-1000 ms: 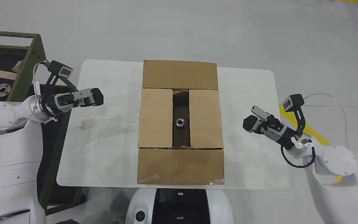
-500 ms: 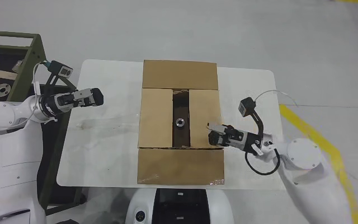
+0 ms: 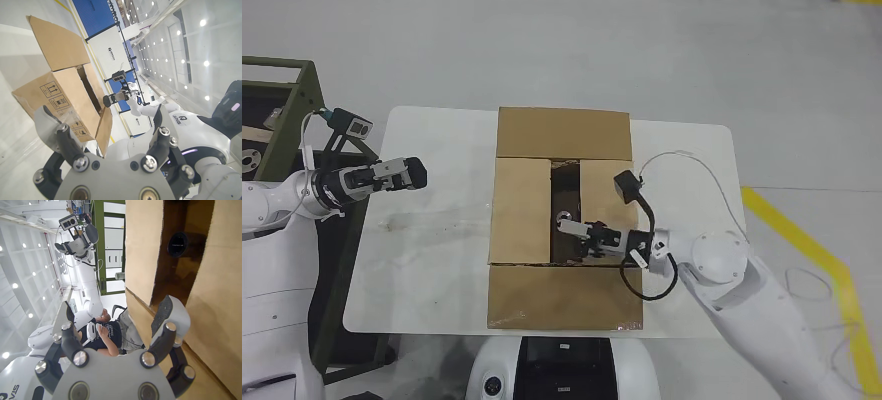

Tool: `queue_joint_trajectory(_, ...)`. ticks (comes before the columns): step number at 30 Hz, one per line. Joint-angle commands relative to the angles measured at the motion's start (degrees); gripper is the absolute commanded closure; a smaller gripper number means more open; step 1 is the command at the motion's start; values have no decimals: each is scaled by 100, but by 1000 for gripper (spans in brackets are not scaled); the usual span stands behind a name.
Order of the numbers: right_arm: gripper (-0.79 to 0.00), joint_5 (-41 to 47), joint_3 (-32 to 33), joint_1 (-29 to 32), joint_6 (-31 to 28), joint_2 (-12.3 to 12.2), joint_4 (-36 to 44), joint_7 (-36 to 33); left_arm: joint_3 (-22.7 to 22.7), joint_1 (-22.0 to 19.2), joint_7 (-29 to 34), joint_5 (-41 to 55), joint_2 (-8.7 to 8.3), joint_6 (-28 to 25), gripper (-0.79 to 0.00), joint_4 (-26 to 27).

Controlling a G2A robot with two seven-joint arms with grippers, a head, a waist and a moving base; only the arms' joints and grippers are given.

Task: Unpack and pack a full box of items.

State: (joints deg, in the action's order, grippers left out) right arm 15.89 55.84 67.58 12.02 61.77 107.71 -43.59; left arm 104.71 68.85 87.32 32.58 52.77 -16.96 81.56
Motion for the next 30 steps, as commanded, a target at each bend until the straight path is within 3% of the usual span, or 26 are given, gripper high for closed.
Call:
queue_joint_trajectory(1, -785, -10, -159, -107, -18, 44, -88, 58, 0, 0, 0, 0, 0, 0, -785, 0)
queue_joint_trajectory(7, -785, -21, -444, -339, -122, 151, -364, 183, 0, 0, 0, 0, 0, 0, -785, 0)
queue_joint_trajectory(24, -785, -31, -454, -328, -127, 152, -364, 197, -10, -2, -45, -8, 2, -2, -785, 26)
queue_joint_trajectory(30, -785, -131, -678, -340, -243, 211, -516, 169, -376, -191, -507, -268, 6, 142, -785, 123)
